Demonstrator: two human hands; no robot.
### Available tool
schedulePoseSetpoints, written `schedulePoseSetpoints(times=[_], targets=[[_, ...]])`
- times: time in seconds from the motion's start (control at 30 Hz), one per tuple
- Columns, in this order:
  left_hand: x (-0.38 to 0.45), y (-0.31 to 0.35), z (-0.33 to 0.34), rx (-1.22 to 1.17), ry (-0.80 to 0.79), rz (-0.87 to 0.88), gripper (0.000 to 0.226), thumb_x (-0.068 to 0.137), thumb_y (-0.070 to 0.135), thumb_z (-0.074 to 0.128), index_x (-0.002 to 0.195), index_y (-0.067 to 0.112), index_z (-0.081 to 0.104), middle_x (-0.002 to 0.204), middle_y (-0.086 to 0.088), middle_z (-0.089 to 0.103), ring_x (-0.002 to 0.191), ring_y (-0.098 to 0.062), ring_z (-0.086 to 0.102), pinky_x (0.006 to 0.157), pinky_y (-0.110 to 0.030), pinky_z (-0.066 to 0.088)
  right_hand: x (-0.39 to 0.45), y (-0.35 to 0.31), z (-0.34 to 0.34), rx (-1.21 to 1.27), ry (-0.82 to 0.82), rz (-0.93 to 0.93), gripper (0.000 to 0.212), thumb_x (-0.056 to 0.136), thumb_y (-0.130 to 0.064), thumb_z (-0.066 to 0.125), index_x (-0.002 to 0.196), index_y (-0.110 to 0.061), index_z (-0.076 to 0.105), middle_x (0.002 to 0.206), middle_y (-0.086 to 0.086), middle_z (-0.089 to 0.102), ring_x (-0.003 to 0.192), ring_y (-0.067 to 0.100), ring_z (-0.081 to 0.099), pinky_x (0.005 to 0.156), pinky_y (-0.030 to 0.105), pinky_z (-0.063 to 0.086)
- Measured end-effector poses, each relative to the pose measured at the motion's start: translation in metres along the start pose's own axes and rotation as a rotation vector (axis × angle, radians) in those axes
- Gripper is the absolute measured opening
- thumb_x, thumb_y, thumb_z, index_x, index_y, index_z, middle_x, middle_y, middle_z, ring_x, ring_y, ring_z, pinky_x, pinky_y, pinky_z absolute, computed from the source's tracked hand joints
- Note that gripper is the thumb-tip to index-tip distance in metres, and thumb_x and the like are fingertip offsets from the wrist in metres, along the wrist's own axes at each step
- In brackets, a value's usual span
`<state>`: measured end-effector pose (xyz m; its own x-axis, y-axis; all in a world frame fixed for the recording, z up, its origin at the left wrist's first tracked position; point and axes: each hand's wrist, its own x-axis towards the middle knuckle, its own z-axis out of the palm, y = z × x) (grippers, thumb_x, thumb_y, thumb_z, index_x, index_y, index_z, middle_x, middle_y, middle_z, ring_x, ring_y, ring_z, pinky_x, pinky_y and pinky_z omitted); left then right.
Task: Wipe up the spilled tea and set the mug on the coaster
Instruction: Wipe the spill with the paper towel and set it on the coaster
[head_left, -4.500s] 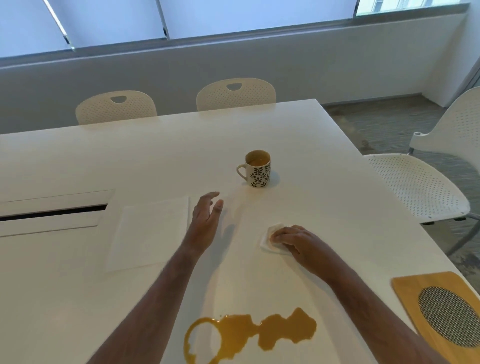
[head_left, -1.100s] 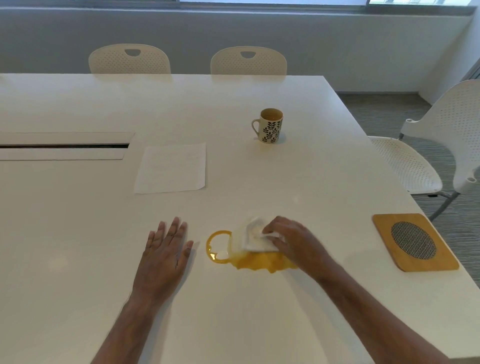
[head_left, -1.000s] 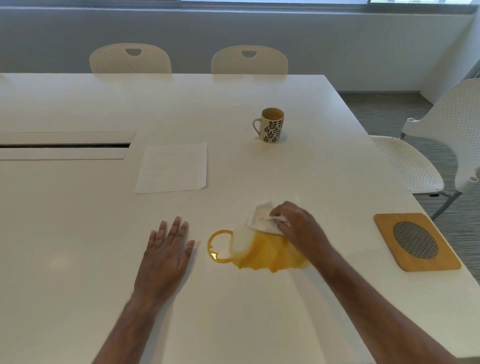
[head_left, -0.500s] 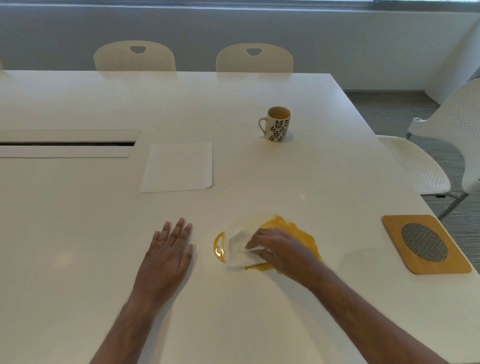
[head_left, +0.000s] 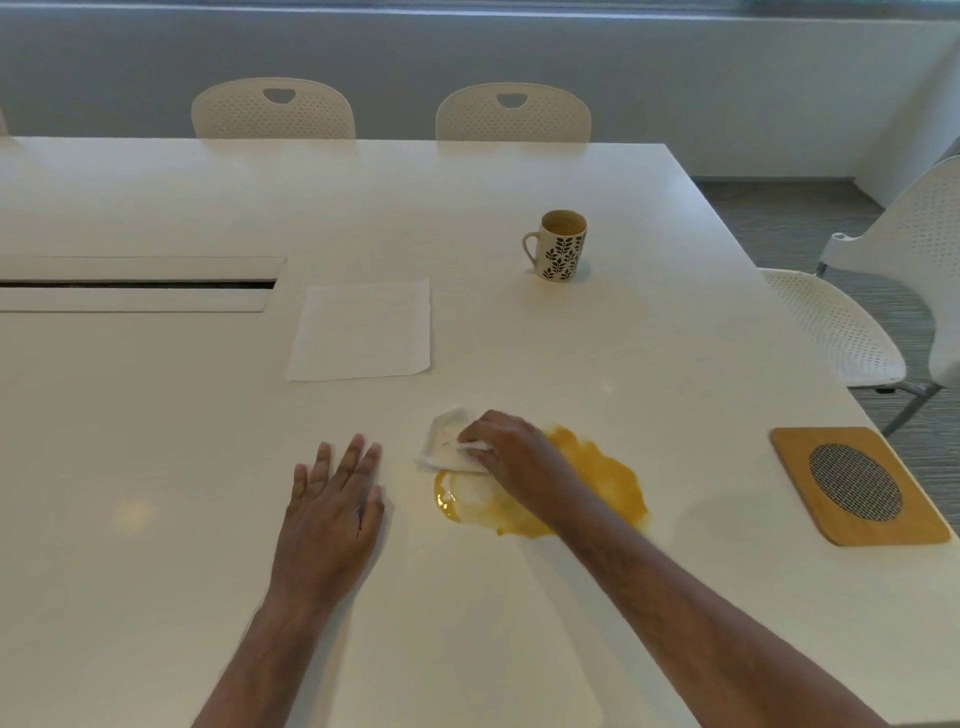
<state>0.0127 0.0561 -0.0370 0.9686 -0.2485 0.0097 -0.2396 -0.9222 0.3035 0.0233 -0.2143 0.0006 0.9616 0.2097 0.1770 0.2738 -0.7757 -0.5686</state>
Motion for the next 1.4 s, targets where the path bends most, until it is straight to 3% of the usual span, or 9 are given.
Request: schedulePoseSetpoints(times=[0.13, 0.27, 0.53, 0.7, 0.9, 1.07, 1.17, 1.27, 1.4], targets=[[0.001, -0.002, 0.001, 0.016, 0.010, -0.001, 0.068, 0.100, 0.048, 0.017, 0.164, 0.032, 0.033, 0.172, 0.013, 0.021, 0.162, -0.024, 0.016, 0.132, -0.046, 0.011, -0.024, -0.004, 0.006, 0.050, -0.153, -0.163, 0.016, 0.094, -0.010, 0.069, 0.106, -0.017, 0.077, 0.105, -0.002, 0.071, 0.098, 0.017, 0.068, 0.086, 0.027, 0.049], [0.001, -0.004, 0.002, 0.013, 0.012, -0.004, 0.067, 0.101, 0.048, 0.017, 0.164, 0.033, 0.032, 0.172, 0.014, 0.020, 0.162, -0.023, 0.016, 0.132, -0.045, 0.011, -0.045, 0.020, -0.012, -0.023, -0.226, -0.178, 0.017, 0.095, -0.020, 0.069, 0.105, -0.032, 0.075, 0.107, -0.015, 0.069, 0.105, -0.001, 0.064, 0.091, 0.028, 0.030], [-0.001, 0.001, 0.000, -0.027, 0.014, -0.017, 0.069, 0.099, 0.050, 0.014, 0.165, 0.035, 0.030, 0.173, 0.016, 0.018, 0.163, -0.018, 0.010, 0.133, -0.042, 0.006, -0.013, 0.043, -0.025, -0.130, 0.096, 0.183, 0.026, 0.097, -0.015, 0.066, 0.119, -0.027, 0.076, 0.113, -0.010, 0.069, 0.109, 0.010, 0.066, 0.098, 0.037, 0.031], [0.000, -0.001, 0.001, -0.017, 0.008, -0.020, 0.065, 0.102, 0.047, 0.020, 0.164, 0.035, 0.030, 0.173, 0.016, 0.018, 0.163, -0.019, 0.010, 0.132, -0.043, 0.008, -0.026, 0.014, 0.000, -0.078, -0.037, 0.031, 0.030, 0.096, -0.010, 0.064, 0.112, -0.032, 0.077, 0.106, -0.013, 0.067, 0.099, 0.007, 0.066, 0.090, 0.038, 0.034], [0.000, -0.002, 0.003, -0.019, 0.012, -0.013, 0.066, 0.101, 0.049, 0.017, 0.165, 0.036, 0.029, 0.173, 0.016, 0.017, 0.163, -0.019, 0.009, 0.133, -0.043, 0.006, -0.079, 0.033, -0.019, -0.004, -0.171, -0.088, 0.021, 0.098, -0.036, 0.058, 0.109, -0.037, 0.076, 0.102, -0.019, 0.060, 0.101, -0.014, 0.055, 0.095, 0.031, 0.030], [0.000, -0.001, 0.003, -0.020, 0.015, -0.015, 0.067, 0.101, 0.050, 0.017, 0.165, 0.035, 0.029, 0.173, 0.016, 0.018, 0.163, -0.019, 0.010, 0.132, -0.043, 0.006, -0.082, 0.076, -0.058, -0.166, 0.022, 0.194, 0.025, 0.095, -0.018, 0.066, 0.108, -0.035, 0.077, 0.109, -0.014, 0.068, 0.104, 0.016, 0.067, 0.087, 0.038, 0.031], [0.000, -0.001, 0.003, -0.024, 0.017, -0.014, 0.068, 0.100, 0.050, 0.017, 0.165, 0.035, 0.030, 0.173, 0.016, 0.018, 0.163, -0.019, 0.010, 0.132, -0.043, 0.006, -0.073, 0.080, -0.067, -0.189, 0.116, 0.351, 0.027, 0.098, -0.013, 0.064, 0.116, -0.029, 0.076, 0.113, -0.009, 0.068, 0.106, 0.020, 0.068, 0.093, 0.038, 0.034], [0.000, -0.002, 0.003, -0.024, 0.015, -0.015, 0.067, 0.100, 0.050, 0.016, 0.165, 0.036, 0.030, 0.173, 0.016, 0.017, 0.163, -0.019, 0.010, 0.132, -0.043, 0.007, -0.071, 0.064, -0.059, -0.165, 0.085, 0.309, 0.027, 0.100, -0.014, 0.062, 0.118, -0.028, 0.076, 0.115, -0.009, 0.068, 0.107, 0.018, 0.067, 0.097, 0.039, 0.035], [0.000, -0.002, 0.004, -0.033, 0.017, -0.020, 0.067, 0.100, 0.051, 0.017, 0.164, 0.037, 0.030, 0.172, 0.018, 0.017, 0.163, -0.017, 0.010, 0.132, -0.043, 0.006, -0.092, 0.042, -0.050, -0.060, -0.051, 0.077, 0.022, 0.097, -0.014, 0.067, 0.109, -0.028, 0.079, 0.102, -0.016, 0.064, 0.099, 0.010, 0.064, 0.092, 0.021, 0.039]])
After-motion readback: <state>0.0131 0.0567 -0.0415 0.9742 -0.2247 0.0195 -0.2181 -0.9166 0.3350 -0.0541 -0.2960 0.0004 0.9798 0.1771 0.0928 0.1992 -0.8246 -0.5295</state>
